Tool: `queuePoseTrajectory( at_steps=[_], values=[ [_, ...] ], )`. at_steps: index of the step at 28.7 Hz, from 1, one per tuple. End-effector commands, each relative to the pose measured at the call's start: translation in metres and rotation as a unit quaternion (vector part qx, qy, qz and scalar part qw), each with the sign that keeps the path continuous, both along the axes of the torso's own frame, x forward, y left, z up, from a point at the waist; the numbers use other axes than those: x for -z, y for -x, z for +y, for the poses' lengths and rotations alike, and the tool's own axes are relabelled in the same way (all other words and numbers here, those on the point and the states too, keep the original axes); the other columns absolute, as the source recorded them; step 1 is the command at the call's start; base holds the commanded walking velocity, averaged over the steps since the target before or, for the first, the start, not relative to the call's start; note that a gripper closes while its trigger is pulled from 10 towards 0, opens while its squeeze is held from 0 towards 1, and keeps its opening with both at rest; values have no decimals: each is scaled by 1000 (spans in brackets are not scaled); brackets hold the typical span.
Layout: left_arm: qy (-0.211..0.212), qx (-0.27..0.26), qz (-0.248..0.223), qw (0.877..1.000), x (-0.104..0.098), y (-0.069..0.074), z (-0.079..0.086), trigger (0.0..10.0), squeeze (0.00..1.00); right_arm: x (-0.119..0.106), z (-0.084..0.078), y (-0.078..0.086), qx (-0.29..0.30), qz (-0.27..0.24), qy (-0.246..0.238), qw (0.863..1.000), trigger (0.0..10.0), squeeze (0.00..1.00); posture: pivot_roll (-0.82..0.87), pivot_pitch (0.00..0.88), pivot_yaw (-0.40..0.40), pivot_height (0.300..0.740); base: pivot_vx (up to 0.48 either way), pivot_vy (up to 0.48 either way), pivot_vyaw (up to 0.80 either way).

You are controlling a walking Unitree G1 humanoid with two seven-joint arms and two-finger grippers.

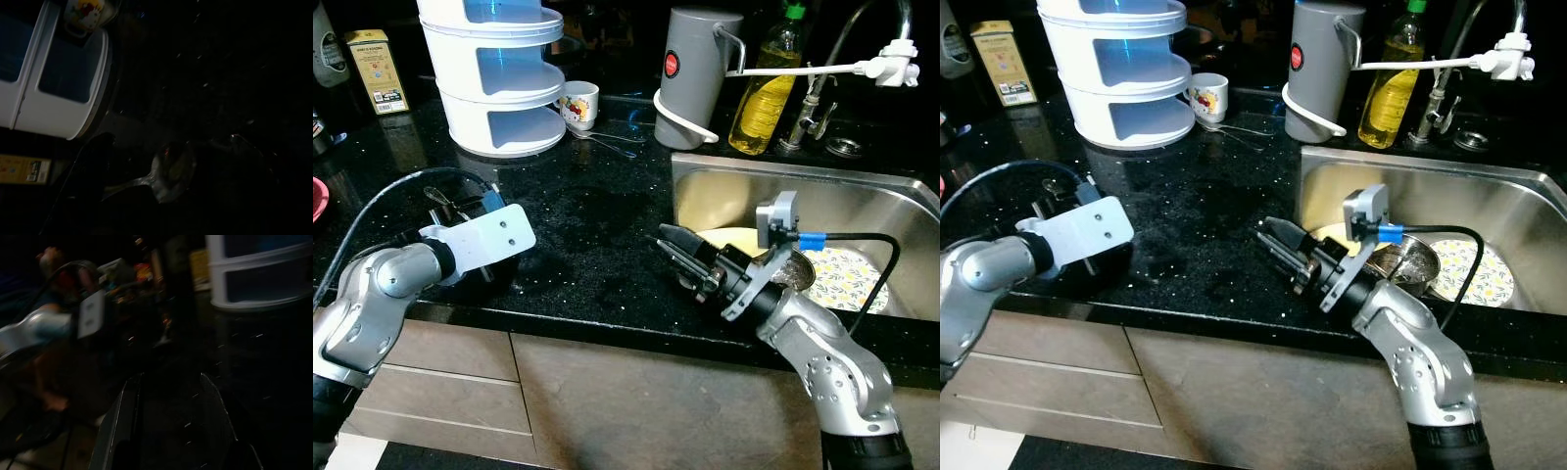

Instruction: Kitchen organization

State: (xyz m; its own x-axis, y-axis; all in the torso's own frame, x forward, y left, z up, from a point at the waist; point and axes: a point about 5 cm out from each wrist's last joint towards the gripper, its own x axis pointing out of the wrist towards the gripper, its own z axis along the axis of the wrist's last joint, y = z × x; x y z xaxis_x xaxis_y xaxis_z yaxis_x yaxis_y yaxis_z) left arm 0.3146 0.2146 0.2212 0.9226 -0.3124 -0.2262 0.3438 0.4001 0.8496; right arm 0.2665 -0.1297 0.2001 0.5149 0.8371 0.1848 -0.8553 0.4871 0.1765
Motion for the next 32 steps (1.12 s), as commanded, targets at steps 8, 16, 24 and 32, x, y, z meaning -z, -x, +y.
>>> queuePoseTrajectory(
  at_steps=[8,16,24,32],
  values=[
    [-4,-29,7,1000,14,-9,14,10000,0,6,7,11,-43,10,27,999,10000,0,-34,0,-82,740,0,0,0],
    [-7,-43,4,999,21,-21,21,10000,0,5,4,16,-49,13,40,998,10000,0,-66,0,-78,740,0,0,0],
    [5,-41,10,999,30,-29,20,0,0,3,0,19,-43,14,48,998,10000,0,-98,0,-77,740,0,0,0],
    [18,-40,13,999,36,-34,19,0,0,1,-6,21,-33,15,58,998,10000,0,-126,0,-80,740,0,0,0]
  ],
)
